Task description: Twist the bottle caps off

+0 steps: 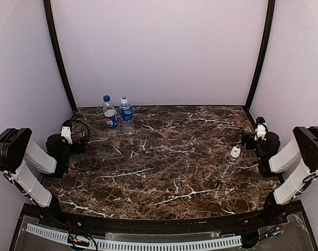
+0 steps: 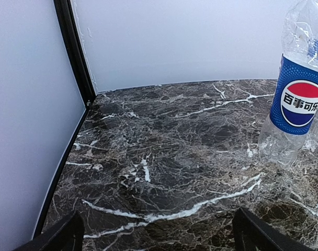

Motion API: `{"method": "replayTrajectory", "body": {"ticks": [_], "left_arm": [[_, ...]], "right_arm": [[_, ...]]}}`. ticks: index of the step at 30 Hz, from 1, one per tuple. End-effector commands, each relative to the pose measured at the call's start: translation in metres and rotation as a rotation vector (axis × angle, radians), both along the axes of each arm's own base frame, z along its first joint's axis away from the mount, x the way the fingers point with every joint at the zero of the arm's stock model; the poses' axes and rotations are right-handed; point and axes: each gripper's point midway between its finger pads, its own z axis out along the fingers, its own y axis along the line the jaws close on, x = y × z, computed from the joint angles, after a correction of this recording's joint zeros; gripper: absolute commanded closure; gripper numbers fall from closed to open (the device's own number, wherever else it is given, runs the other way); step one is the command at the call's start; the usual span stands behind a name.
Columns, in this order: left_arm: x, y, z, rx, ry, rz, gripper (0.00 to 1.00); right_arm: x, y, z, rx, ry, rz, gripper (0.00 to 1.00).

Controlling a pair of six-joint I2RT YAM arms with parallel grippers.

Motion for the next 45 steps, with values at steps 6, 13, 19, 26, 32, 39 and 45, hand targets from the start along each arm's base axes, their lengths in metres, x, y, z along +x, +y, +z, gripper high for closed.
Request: {"method": "replayTrajectory", "body": {"ticks": [6,13,19,26,32,39,45], "left_arm": [[0.002,-0.015,0.001,0.003,0.006,-0.088,0.00],[-0.001,-0.012,0.027,-0.024,-0.015,-0.104,0.00],[0.001,-0.023,0.073,0.108,0.261,-0.273,0.00],[-0.082,-0.056,0.136,0.167,0.426,-0.520,0.10],[-0.132,-0.099,0.163,0.046,0.443,-0.704,0.17],[-0.130,-0.105,0.170,0.010,0.436,-0.705,0.21],[-0.136,-0.118,0.170,-0.007,0.445,-0.759,0.22]], "right_arm": [[0.016,-0.012,0.117,0.149,0.049,-0.033,0.01],[-0.024,0.071,0.145,0.436,0.465,0.322,0.22],[-0.083,0.089,0.152,0.316,0.698,0.170,0.06],[-0.148,0.097,0.120,0.207,0.943,0.017,0.02],[-0.177,0.138,0.099,0.162,1.024,0.107,0.01],[-0.175,0.139,0.072,-0.013,1.042,0.012,0.03],[-0.163,0.133,0.066,-0.070,1.007,-0.038,0.23]]}}
